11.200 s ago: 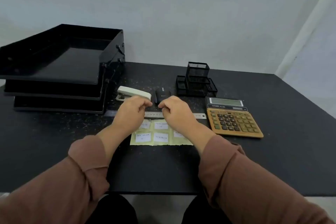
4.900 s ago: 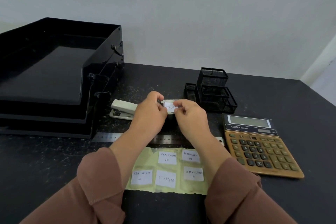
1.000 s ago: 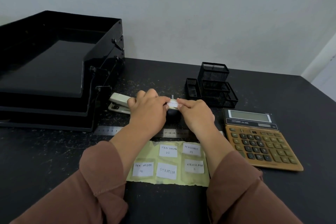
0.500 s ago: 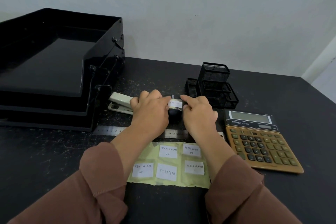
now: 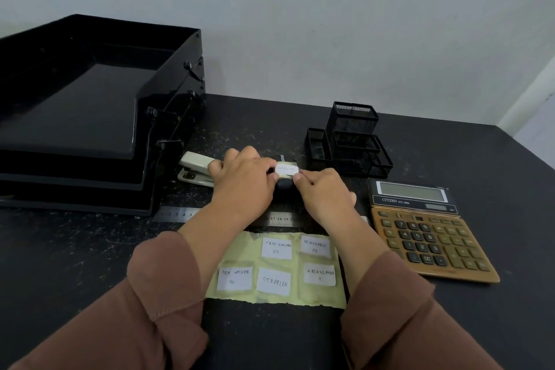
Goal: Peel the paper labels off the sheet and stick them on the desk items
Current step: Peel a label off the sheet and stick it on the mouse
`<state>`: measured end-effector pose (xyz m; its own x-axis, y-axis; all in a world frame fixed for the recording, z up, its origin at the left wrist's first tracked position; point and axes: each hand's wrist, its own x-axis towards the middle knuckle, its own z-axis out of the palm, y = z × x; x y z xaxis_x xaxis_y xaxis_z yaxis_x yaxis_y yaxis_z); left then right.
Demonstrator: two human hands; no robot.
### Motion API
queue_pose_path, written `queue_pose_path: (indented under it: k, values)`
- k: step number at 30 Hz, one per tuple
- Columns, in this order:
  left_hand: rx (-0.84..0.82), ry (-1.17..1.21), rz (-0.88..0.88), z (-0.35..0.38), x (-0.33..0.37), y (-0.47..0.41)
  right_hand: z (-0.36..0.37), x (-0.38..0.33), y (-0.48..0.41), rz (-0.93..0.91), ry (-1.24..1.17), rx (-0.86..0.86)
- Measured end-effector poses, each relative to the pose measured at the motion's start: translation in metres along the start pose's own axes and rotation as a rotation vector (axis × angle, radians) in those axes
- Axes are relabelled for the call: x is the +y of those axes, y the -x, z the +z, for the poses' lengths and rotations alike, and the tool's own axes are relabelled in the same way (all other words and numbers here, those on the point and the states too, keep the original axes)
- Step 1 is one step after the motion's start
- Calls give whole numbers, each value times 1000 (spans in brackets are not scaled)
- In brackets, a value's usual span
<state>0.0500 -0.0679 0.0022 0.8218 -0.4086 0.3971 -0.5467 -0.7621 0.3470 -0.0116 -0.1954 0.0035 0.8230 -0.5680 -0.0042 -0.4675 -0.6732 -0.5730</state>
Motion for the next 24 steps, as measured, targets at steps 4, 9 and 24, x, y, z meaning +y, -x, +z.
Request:
queue_pose_path:
  k: [4,9,24]
  values:
    - [16,-25,11,1,1,3,0,-1,2,-14,68,40]
    - [43,-12,14,3,2,6,3,-4,6,-69,124,130]
    - [92,108,64,-6,-4,6,-1,-5,11,-163,43,207]
